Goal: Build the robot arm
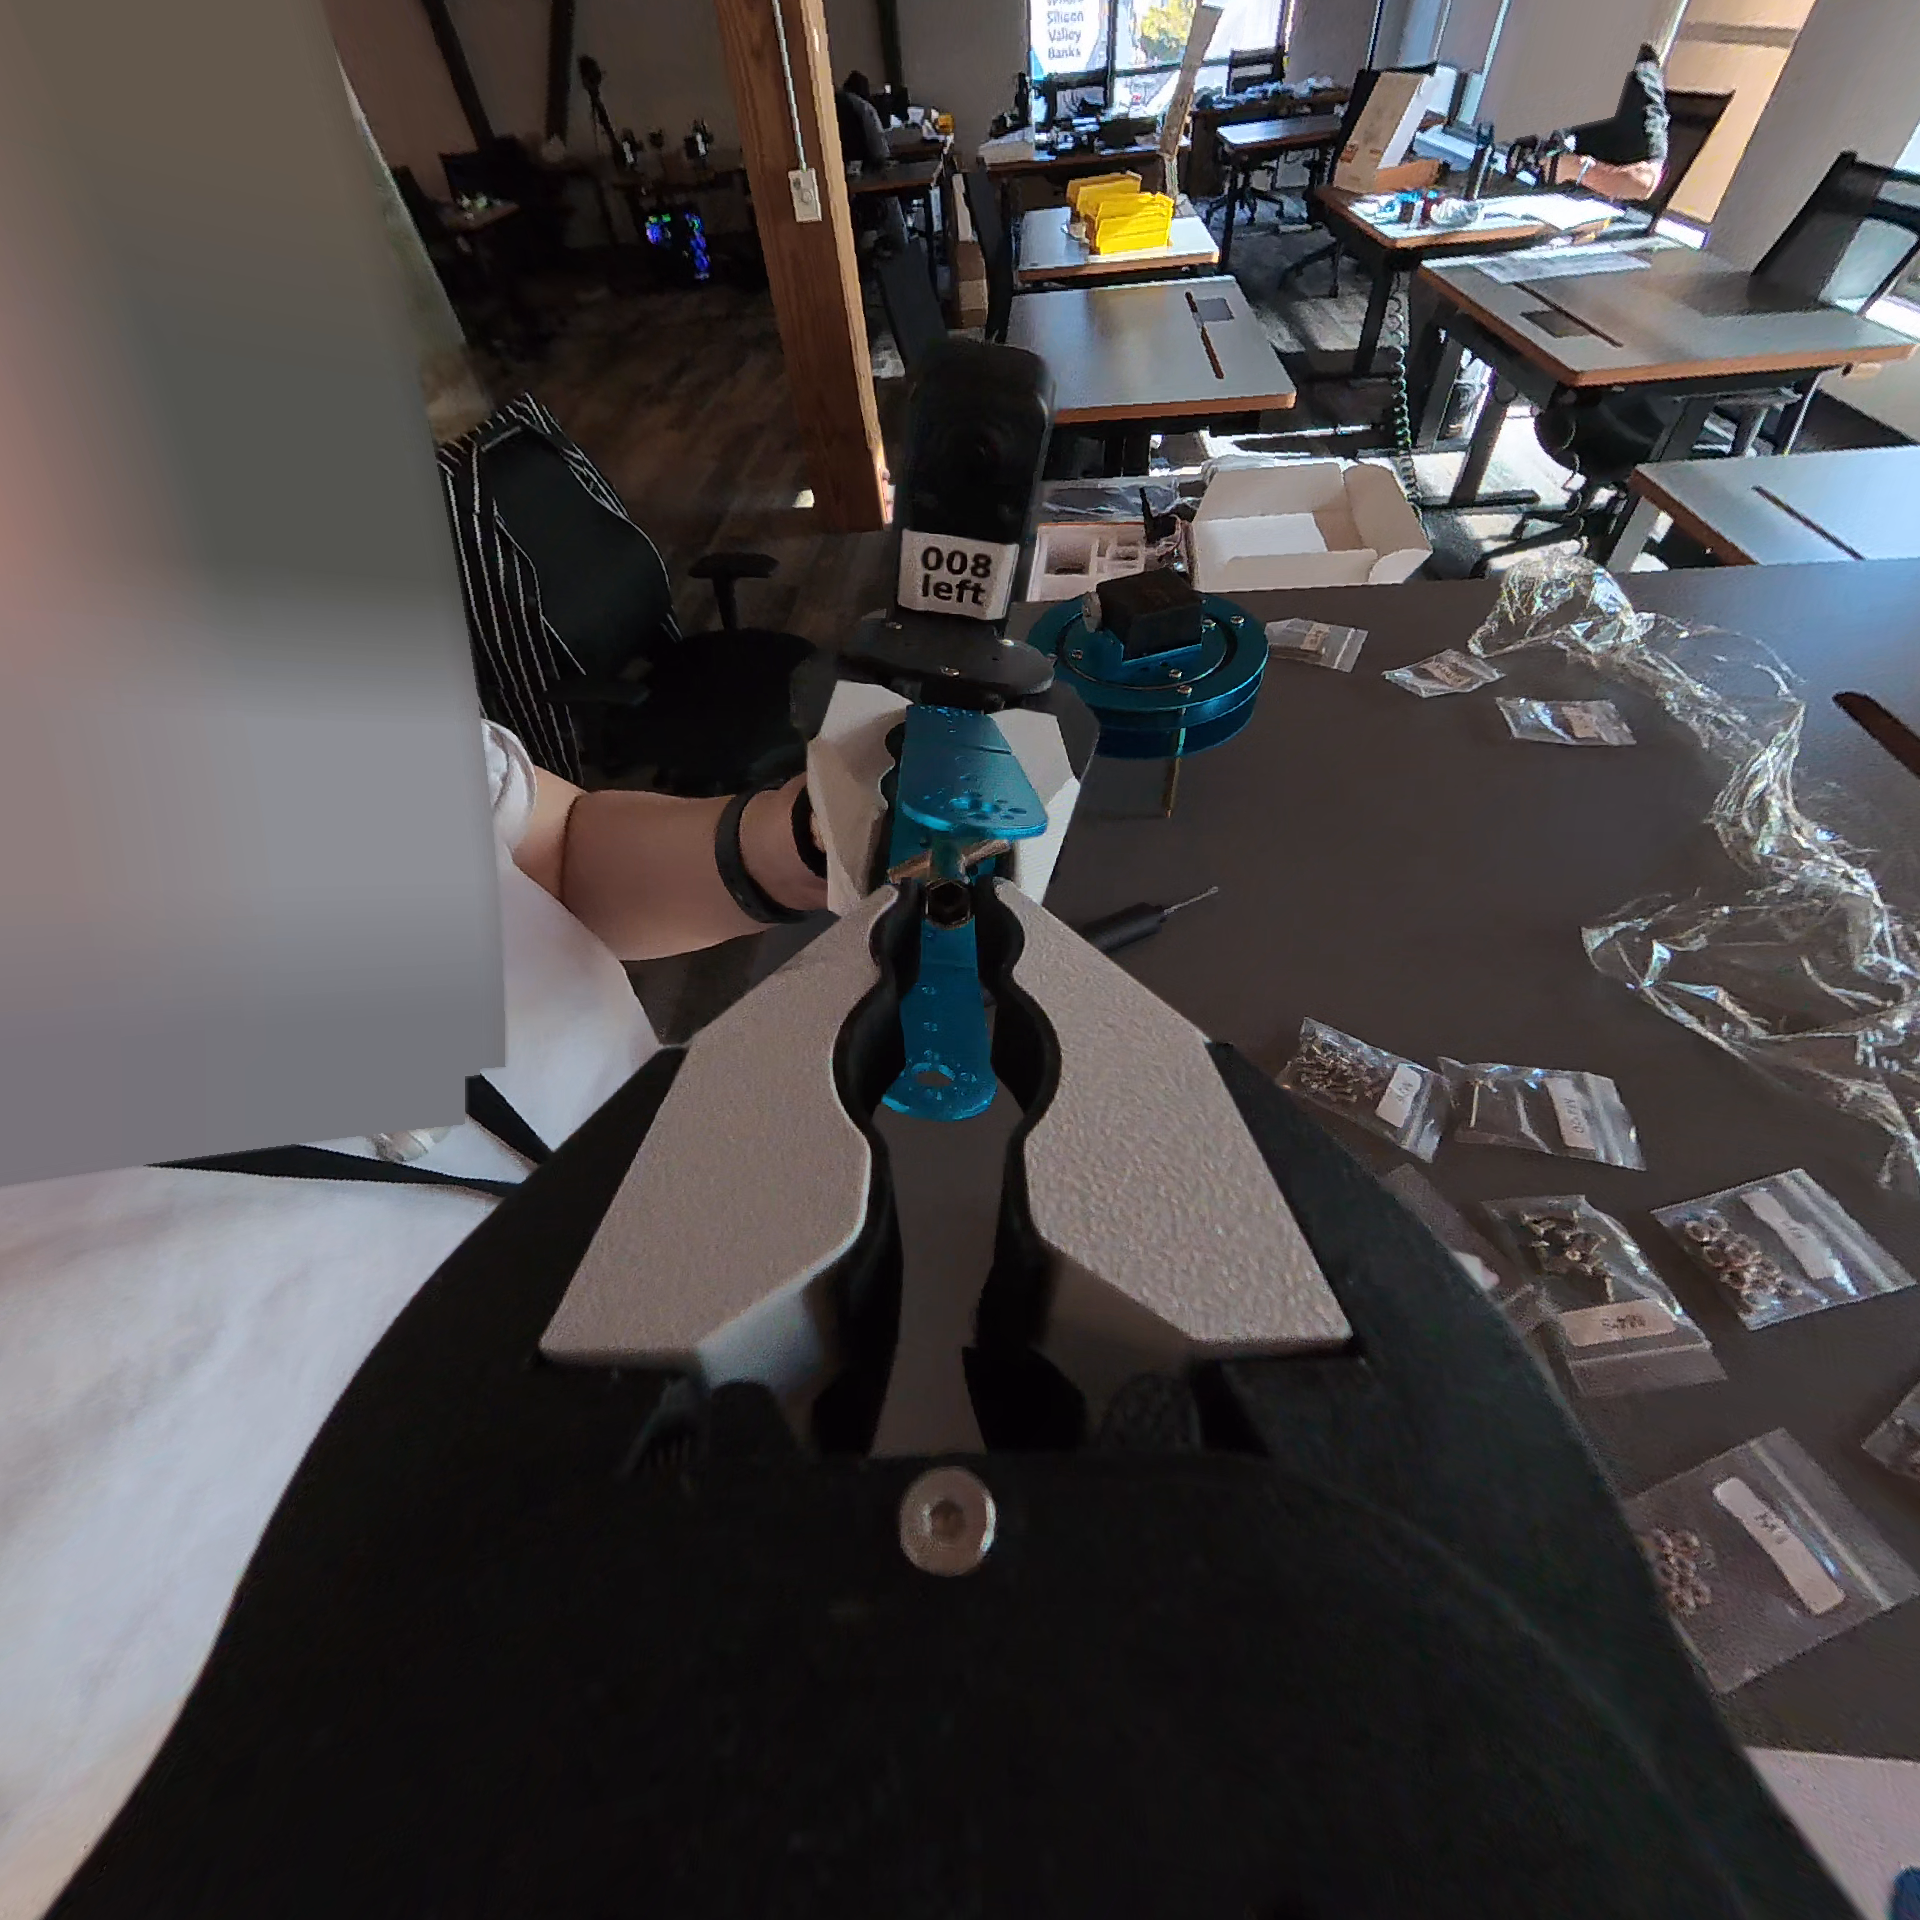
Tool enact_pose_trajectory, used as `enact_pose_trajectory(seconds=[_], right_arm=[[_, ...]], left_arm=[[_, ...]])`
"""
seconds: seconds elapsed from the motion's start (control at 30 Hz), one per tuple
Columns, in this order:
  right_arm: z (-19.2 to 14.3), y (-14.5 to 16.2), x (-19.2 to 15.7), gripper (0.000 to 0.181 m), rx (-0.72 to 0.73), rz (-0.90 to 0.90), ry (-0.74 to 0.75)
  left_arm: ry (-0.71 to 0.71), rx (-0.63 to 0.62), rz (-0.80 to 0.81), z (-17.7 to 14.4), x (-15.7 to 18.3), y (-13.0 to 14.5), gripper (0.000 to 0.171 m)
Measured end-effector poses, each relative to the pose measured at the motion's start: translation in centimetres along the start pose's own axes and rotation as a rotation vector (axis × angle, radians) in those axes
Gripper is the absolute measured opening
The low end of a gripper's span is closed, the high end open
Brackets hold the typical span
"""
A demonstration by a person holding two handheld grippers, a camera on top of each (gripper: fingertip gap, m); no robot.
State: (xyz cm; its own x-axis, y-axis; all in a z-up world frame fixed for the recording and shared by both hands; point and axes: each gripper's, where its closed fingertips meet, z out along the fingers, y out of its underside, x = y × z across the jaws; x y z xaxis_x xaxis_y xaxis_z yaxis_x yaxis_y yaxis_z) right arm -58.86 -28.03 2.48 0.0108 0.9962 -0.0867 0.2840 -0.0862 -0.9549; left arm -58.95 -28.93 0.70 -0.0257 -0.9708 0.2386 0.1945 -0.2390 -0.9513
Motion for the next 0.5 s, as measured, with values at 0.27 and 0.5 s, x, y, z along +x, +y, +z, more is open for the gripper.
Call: enact_pose_trajectory(seconds=[0.27, 0.5], right_arm=[[-0.02, 0.01, -0.22, 0.010, 0.032, 0.194, 0.008], [0.05, 0.08, -0.12, 0.010, 0.092, 0.287, 0.038]], left_arm=[[-0.035, -0.015, 0.097, 0.08, 0.28, 0.03, 0.026], [-0.080, -0.021, 0.154, -0.03, 0.09, -0.03, 0.031]])
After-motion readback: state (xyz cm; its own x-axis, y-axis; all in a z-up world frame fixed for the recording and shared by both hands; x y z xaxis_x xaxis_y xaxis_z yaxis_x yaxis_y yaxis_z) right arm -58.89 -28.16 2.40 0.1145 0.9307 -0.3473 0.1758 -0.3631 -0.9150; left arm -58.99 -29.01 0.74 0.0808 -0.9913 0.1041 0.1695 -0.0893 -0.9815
